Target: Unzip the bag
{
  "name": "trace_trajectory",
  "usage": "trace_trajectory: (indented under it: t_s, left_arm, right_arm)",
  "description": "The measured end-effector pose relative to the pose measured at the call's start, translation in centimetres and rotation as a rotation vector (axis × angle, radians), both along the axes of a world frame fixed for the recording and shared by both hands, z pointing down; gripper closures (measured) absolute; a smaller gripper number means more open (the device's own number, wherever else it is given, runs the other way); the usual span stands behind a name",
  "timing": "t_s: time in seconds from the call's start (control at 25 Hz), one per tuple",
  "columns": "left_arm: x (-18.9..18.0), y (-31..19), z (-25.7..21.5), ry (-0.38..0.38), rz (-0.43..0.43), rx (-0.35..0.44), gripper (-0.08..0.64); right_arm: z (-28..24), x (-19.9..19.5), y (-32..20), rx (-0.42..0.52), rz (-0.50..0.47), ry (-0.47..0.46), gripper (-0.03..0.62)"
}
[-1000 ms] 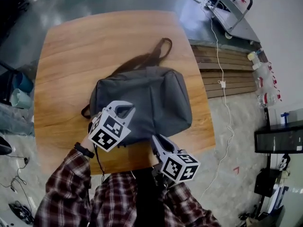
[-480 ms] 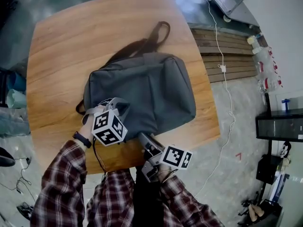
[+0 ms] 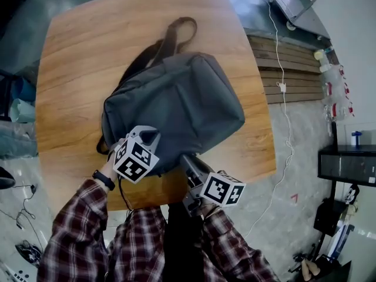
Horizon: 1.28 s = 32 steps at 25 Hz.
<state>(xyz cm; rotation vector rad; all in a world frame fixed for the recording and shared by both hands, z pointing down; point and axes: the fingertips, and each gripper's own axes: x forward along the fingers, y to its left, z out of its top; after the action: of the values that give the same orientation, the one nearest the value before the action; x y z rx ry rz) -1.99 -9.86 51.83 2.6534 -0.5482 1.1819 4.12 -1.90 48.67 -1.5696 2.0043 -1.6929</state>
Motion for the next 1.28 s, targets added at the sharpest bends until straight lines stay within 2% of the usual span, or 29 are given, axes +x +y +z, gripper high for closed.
trace_trajectory:
  t_s: [0.36,0.52,0.76,0.88,1.0,1.16,1.28]
  left_arm:
    - [0.2,3.5,-0.5,0.1,-0.305,-0.102,0.551]
    - [1.1,3.2,-0.6,0.138,-0.44,-0.145,0.552]
    - [1.7,1.5,-0.4,0.202,-0.601,-0.26,0.552]
    - [2.1,0.8,0.4,0.209,-0.628,-0.323,0.552]
    - [2.2,0.3,0.7,0.219,-0.612,-0.385,0.551]
    - [2.5,0.2,0.8,0.213,-0.597,-0.385,0.552]
    - [2.7,0.2,0.9,0.198,-0.593,-0.359,0.552]
  right_arm:
    - [0.1,1.5,-5.6,0.062,-0.23,0.16,0.506]
    - [0.4,1.2,-8.7,0.088,-0.365,0.231,0.507]
    - [0.5,-0.1,-12.4,0.13,-0.516,0.311,0.506]
    - [0.4,-0.2,-13.3,0.154,-0.573,0.331,0.506]
    - [-0.4,0.8,-13.1,0.185,-0.62,0.371,0.506]
    - [-2.5,3.4,-10.7,0.25,-0.695,0.541,0.506]
    - [-2.3,3.3,-6.6,0.278,-0.836,0.664,0.505]
